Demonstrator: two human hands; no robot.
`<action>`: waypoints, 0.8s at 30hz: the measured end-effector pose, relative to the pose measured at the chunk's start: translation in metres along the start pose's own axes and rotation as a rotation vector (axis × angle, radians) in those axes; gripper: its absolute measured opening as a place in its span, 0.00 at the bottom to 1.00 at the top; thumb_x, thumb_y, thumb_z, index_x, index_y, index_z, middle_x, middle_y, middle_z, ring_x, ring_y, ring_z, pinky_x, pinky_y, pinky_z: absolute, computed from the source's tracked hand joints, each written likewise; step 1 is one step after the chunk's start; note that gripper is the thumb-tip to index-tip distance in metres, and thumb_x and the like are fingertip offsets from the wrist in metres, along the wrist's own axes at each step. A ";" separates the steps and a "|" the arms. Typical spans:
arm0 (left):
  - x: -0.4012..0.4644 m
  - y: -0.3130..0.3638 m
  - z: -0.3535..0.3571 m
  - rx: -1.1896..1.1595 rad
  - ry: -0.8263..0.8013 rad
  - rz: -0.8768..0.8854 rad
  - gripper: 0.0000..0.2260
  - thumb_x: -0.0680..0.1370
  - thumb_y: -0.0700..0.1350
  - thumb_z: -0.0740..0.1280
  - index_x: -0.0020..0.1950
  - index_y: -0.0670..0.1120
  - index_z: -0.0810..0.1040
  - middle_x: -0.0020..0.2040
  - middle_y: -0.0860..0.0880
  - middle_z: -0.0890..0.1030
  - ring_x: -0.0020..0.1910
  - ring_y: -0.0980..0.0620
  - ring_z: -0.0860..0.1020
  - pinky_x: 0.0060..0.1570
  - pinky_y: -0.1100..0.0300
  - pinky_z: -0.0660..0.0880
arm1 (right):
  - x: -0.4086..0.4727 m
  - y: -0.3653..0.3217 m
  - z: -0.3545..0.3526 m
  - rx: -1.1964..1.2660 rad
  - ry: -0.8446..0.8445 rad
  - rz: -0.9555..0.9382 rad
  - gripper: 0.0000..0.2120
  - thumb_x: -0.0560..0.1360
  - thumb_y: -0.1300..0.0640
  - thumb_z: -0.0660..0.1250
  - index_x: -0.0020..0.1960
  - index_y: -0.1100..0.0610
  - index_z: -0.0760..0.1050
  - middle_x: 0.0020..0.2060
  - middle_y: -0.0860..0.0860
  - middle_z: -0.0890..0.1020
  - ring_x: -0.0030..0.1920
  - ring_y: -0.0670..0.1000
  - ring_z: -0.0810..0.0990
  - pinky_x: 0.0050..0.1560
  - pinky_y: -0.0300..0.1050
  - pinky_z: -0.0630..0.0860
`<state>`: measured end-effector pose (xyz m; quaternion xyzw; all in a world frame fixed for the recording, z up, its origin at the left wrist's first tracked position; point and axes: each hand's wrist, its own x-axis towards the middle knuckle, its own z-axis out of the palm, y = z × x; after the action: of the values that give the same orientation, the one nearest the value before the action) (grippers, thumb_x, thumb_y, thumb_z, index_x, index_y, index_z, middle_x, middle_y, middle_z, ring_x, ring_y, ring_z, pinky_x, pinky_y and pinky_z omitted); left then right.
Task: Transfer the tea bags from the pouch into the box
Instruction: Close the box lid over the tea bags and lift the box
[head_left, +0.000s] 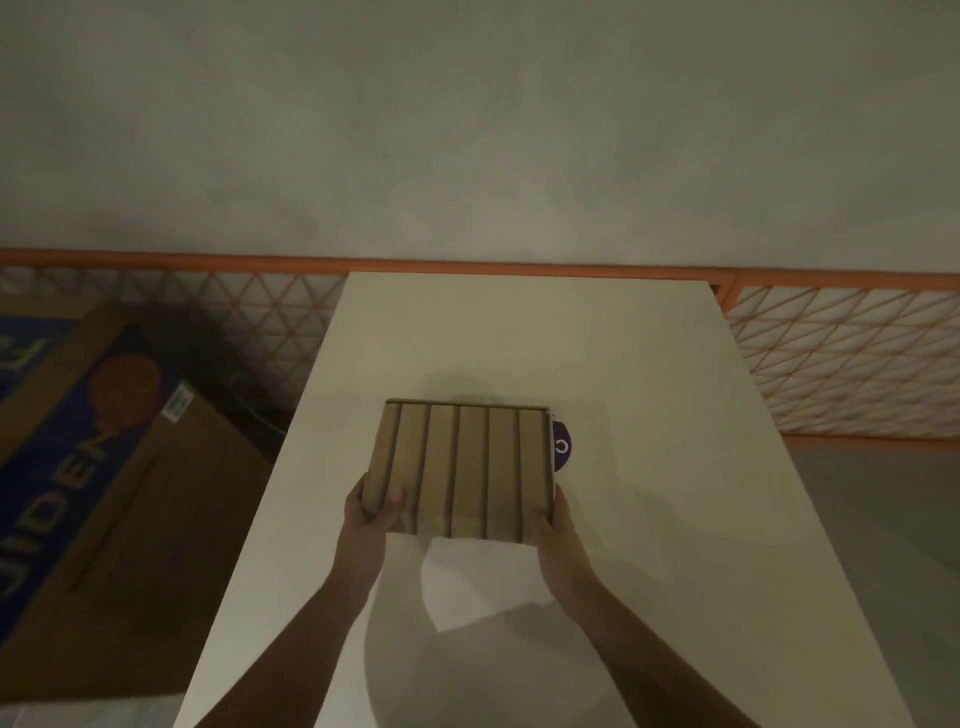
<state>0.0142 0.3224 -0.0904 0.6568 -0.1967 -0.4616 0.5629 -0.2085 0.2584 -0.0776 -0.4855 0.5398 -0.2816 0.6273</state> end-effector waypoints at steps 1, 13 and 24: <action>0.002 0.001 0.000 0.017 0.007 0.004 0.22 0.80 0.45 0.70 0.72 0.49 0.68 0.65 0.46 0.77 0.64 0.44 0.76 0.66 0.45 0.74 | 0.004 0.000 0.001 -0.020 0.008 -0.006 0.31 0.72 0.45 0.60 0.74 0.48 0.58 0.65 0.46 0.71 0.65 0.49 0.72 0.64 0.50 0.73; 0.043 0.021 -0.013 -0.039 0.029 -0.008 0.20 0.81 0.42 0.67 0.71 0.51 0.67 0.68 0.45 0.74 0.67 0.43 0.74 0.70 0.43 0.71 | 0.053 -0.024 0.028 -0.158 -0.002 -0.029 0.32 0.78 0.53 0.59 0.78 0.48 0.50 0.71 0.51 0.66 0.68 0.53 0.68 0.67 0.51 0.69; 0.144 0.071 -0.046 0.041 -0.048 0.110 0.26 0.68 0.46 0.80 0.63 0.50 0.73 0.57 0.49 0.80 0.55 0.52 0.80 0.46 0.63 0.80 | 0.132 -0.070 0.096 -0.093 0.067 -0.050 0.45 0.64 0.43 0.73 0.76 0.46 0.56 0.64 0.48 0.73 0.62 0.52 0.74 0.60 0.52 0.77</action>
<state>0.1430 0.2154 -0.0831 0.6451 -0.2553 -0.4412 0.5692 -0.0706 0.1458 -0.0724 -0.5177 0.5609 -0.2878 0.5784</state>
